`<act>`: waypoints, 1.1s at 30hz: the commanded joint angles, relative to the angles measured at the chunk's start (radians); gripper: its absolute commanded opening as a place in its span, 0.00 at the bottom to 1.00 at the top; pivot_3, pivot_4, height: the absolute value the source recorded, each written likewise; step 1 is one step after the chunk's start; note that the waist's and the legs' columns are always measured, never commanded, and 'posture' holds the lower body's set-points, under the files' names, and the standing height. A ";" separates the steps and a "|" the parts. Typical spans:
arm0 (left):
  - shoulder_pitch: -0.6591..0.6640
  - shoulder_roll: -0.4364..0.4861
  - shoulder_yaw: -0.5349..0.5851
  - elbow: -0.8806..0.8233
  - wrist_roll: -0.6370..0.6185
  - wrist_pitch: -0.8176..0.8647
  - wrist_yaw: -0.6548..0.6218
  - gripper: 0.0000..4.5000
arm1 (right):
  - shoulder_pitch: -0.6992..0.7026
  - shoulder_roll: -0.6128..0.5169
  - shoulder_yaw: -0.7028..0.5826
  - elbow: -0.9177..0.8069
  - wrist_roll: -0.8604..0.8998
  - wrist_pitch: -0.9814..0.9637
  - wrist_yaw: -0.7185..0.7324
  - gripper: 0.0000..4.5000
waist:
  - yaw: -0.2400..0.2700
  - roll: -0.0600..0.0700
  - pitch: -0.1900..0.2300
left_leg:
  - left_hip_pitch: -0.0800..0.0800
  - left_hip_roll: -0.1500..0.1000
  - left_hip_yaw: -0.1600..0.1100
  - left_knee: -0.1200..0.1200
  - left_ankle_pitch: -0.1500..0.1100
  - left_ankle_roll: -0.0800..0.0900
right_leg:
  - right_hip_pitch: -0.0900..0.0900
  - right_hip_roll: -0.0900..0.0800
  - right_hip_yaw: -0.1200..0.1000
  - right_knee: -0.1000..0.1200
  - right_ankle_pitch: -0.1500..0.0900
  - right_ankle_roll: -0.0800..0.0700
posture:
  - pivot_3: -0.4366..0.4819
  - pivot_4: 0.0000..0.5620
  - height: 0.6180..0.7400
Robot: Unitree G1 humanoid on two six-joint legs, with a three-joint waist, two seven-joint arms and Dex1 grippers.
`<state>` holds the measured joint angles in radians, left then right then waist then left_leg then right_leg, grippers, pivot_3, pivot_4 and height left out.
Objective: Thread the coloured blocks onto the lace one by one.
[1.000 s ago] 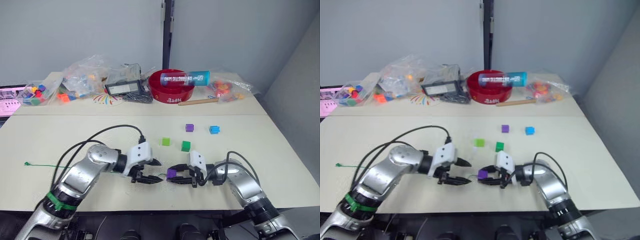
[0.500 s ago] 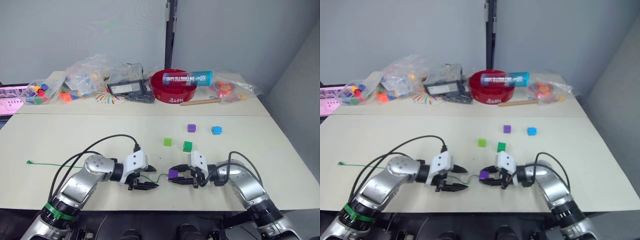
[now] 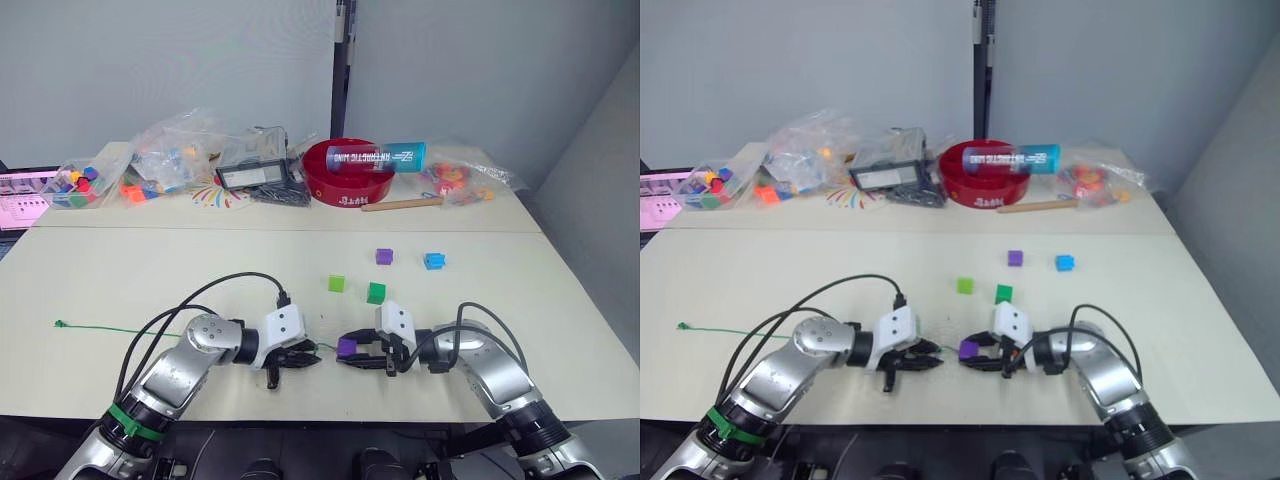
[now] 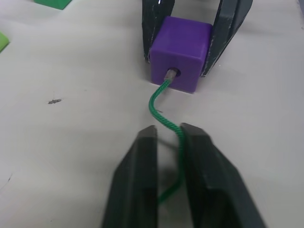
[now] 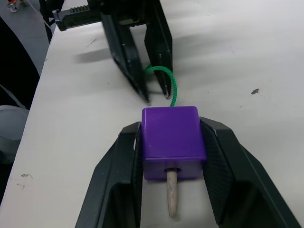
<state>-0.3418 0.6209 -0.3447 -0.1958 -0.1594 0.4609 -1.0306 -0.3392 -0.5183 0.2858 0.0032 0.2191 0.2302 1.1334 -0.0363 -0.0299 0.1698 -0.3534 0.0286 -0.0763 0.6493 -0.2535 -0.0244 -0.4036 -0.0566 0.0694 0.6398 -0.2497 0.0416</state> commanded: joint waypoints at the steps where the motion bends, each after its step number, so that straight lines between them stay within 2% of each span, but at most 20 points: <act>1: -0.011 0.000 0.002 -0.005 -0.001 -0.016 -0.010 0.00 | 0.018 -0.023 -0.001 0.029 -0.023 0.027 -0.013 0.26 | 0.000 0.000 0.000 | 0.000 0.000 0.000 0.000 0.000 0.000 | 0.000 0.000 0.000 0.000 0.000 0.000 | 0.48 0.27 0.92; 17: -0.067 0.004 -0.062 0.060 0.061 -0.067 -0.075 0.00 | -0.023 0.038 0.041 0.061 -0.037 0.009 -0.029 0.26 | -0.011 0.000 0.000 | 0.001 0.001 0.000 0.000 0.000 0.000 | 0.000 0.001 0.000 0.001 0.000 0.000 | 0.48 0.27 0.92; 23: -0.068 0.043 -0.049 0.068 0.077 -0.074 -0.092 0.00 | -0.033 0.047 0.043 0.078 -0.044 -0.001 -0.031 0.26 | -0.020 0.000 0.000 | 0.001 0.002 0.000 0.000 0.000 0.000 | 0.000 0.003 0.000 0.002 0.000 0.001 | 0.48 0.27 0.92; 33: -0.096 0.047 -0.014 0.048 0.054 -0.025 -0.072 0.70 | -0.039 0.052 0.045 0.099 -0.049 -0.009 -0.033 0.26 | -0.031 0.000 0.000 | 0.002 0.003 0.000 0.000 0.000 0.000 | 0.000 0.003 0.000 0.003 0.000 0.001 | 0.48 0.27 0.92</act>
<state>-0.4235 0.6665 -0.3821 -0.1394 -0.1069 0.4178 -1.1133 -0.3827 -0.4650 0.3163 0.0611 0.2090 0.2130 1.1204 -0.0673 -0.0300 0.1697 -0.3519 0.0314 -0.0763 0.6494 -0.2532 -0.0245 -0.4037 -0.0534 0.0697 0.6424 -0.2501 0.0421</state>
